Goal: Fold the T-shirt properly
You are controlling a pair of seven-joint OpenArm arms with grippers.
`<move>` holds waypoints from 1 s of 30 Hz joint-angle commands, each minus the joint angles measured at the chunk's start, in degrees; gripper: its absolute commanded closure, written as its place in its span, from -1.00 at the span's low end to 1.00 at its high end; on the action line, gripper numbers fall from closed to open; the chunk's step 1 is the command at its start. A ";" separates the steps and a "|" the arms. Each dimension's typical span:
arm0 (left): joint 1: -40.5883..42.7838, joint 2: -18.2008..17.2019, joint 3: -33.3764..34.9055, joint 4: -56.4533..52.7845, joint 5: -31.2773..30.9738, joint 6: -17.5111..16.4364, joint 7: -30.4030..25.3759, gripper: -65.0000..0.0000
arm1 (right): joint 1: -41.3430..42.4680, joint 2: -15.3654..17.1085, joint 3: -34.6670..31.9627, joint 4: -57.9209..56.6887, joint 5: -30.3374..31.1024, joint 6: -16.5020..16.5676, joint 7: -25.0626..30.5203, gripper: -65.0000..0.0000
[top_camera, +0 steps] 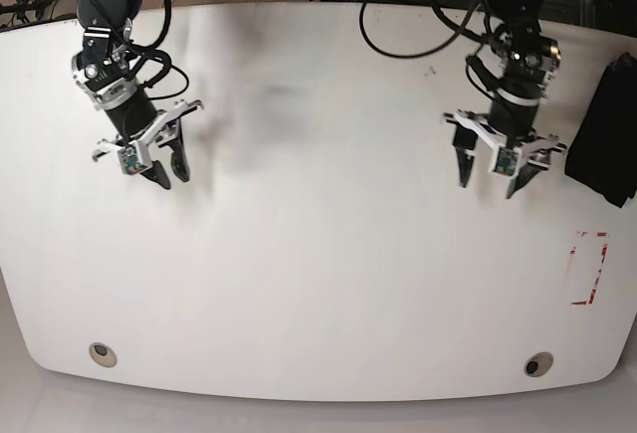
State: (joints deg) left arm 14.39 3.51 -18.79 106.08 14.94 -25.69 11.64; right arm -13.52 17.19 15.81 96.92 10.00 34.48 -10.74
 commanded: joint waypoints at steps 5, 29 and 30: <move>14.05 0.05 5.64 2.71 -1.01 5.60 -7.55 -0.21 | -7.10 -1.23 6.12 1.32 1.82 0.55 2.52 0.46; 54.22 -5.75 7.84 -3.09 -22.37 8.42 -11.68 -0.20 | -46.92 -13.10 12.19 0.70 5.69 3.81 16.85 0.47; 54.22 -5.75 7.84 -4.24 -22.72 8.42 -11.68 -0.20 | -47.45 -13.10 12.10 -0.18 5.69 4.16 17.12 0.47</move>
State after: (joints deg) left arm 67.05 -2.57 -11.14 103.90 -6.90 -16.67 0.67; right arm -58.24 3.31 27.24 98.35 15.16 38.85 4.89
